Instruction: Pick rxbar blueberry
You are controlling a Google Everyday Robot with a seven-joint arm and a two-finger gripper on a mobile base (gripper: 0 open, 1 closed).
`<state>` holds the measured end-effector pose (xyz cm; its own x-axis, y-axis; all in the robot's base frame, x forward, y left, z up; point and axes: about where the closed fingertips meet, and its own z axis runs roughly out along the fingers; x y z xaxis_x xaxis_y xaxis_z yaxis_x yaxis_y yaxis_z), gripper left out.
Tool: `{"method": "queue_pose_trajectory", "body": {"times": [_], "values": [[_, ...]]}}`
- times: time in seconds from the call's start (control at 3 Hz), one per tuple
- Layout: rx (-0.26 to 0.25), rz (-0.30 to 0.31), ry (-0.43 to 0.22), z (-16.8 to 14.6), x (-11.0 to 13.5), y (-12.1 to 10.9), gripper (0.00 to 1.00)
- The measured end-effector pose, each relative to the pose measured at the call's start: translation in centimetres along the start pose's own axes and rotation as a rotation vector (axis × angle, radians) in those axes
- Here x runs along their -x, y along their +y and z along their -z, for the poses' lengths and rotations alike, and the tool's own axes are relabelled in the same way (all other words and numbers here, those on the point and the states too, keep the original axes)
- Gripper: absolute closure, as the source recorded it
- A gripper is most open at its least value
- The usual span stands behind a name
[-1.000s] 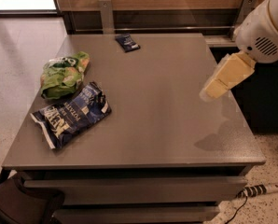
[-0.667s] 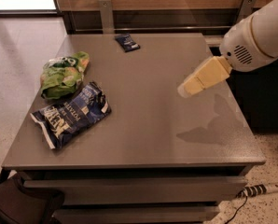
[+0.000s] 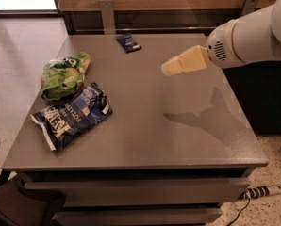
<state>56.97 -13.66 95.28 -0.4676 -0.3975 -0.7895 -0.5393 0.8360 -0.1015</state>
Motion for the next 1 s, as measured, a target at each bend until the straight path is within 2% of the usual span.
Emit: {"method": "queue_pose_trajectory", "body": {"times": [0.33, 0.67, 1.0], "values": [[-0.045, -0.024, -0.085, 0.4, 2.3, -1.0, 0.00], [-0.045, -0.024, -0.085, 0.4, 2.3, -1.0, 0.00], [-0.074, -0.024, -0.080, -0.8, 3.0, -1.4, 0.00]]}}
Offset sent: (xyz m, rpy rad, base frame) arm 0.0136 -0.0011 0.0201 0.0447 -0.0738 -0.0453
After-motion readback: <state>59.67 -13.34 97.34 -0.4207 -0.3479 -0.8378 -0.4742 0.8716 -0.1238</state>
